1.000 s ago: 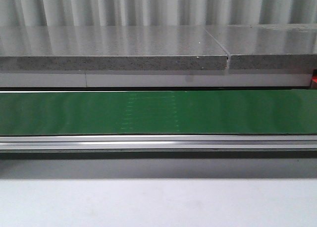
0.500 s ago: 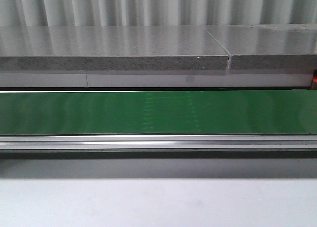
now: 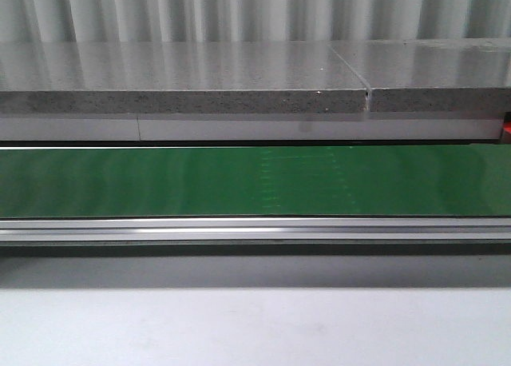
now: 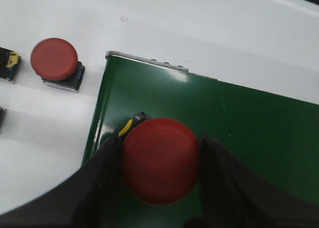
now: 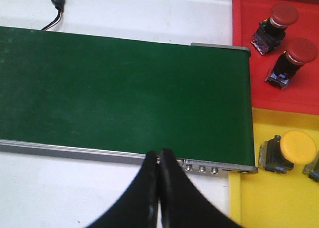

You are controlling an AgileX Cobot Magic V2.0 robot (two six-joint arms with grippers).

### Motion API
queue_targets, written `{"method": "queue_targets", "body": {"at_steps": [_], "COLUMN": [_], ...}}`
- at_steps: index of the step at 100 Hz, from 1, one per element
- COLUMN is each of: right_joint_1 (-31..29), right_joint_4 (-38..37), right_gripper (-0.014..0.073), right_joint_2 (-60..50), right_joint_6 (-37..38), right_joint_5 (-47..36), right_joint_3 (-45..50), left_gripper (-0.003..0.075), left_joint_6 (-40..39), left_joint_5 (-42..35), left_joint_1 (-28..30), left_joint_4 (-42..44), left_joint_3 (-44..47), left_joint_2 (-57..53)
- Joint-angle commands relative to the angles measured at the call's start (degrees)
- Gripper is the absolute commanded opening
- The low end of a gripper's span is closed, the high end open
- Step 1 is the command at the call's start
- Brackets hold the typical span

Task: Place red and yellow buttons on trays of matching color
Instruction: 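Lower the left gripper onto a red push-button and close it, then set the red button on the belt and open the left gripper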

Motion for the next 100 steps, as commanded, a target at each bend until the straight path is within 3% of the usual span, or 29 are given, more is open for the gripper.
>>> {"method": "queue_targets", "body": {"at_steps": [1, 57, 68, 100], "right_joint_1": [0.3, 0.3, 0.3, 0.3], "right_joint_4": [0.2, 0.2, 0.2, 0.2], "right_gripper": [-0.0067, -0.0067, -0.0067, -0.0067], "right_joint_2": [-0.4, -0.4, -0.4, -0.4], "right_joint_6": [-0.5, -0.5, -0.5, -0.5], "right_joint_5": [-3.0, -3.0, -3.0, -3.0], "right_joint_3": [-1.6, -1.6, -1.6, -1.6], "left_gripper": [-0.002, -0.0009, 0.0086, 0.0487], "left_joint_6": [0.4, 0.4, 1.2, 1.7], "left_joint_5": [-3.7, -4.6, -4.0, -2.9], "left_joint_1": [-1.1, -1.1, -1.1, -1.6], "left_joint_4": [-0.7, 0.8, 0.8, 0.8], "left_joint_3": [-0.2, 2.3, 2.3, 2.3], "left_joint_2": [-1.1, 0.0, 0.0, 0.0]}}
